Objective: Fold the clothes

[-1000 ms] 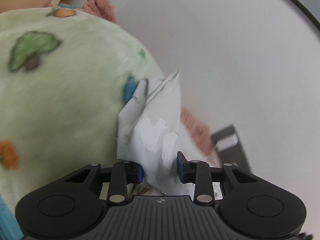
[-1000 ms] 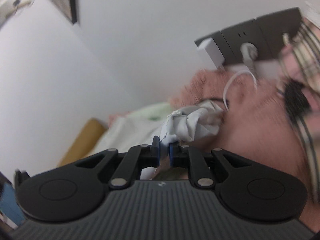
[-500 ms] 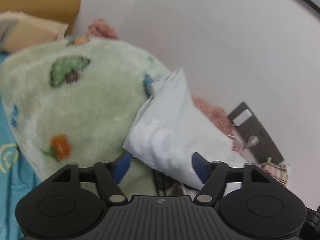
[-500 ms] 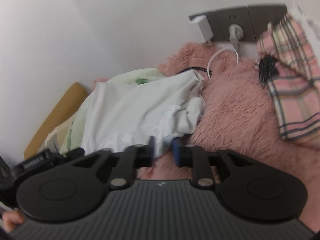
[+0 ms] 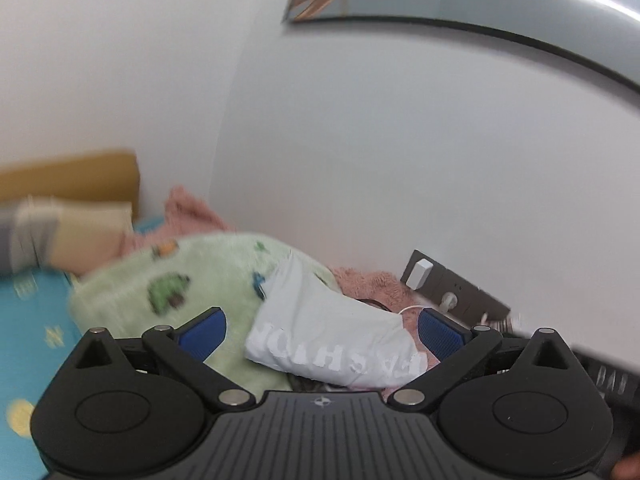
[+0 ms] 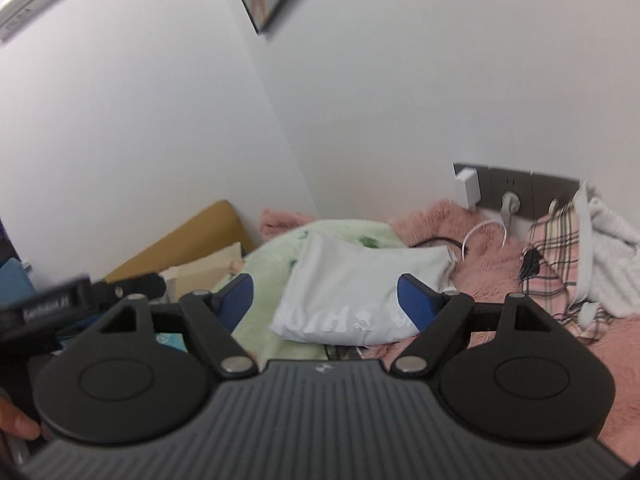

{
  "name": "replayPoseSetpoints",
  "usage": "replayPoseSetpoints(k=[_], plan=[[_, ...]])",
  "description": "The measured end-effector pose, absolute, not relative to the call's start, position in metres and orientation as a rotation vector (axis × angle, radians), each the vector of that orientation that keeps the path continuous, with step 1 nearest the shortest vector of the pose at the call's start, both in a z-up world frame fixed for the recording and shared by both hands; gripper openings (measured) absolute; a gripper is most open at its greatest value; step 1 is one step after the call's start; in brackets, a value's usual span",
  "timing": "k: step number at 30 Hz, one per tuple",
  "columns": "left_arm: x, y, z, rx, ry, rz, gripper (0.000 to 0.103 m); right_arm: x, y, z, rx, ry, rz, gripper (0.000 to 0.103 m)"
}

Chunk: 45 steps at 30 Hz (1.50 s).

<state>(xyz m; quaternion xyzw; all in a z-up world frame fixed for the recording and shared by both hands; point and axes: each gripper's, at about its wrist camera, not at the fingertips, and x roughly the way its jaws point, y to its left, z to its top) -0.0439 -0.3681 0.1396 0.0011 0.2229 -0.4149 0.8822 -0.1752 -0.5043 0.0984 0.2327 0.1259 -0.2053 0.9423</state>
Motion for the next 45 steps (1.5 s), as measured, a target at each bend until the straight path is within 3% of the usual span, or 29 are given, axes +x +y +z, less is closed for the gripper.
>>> replayPoseSetpoints(k=[7,15,45], plan=[[-0.122,-0.321,0.147,0.09,0.296,-0.846,0.103,-0.217,-0.47,0.106,0.401,0.229,-0.387,0.081],[-0.163,-0.289,0.134,0.065,0.233,-0.845,0.103,-0.241,-0.428,0.086,0.316,0.203,-0.373,0.081],[-0.124,-0.259,0.068,0.043,0.27,-0.762,0.103,-0.191,-0.389,0.031,0.204,0.239,-0.44,0.081]])
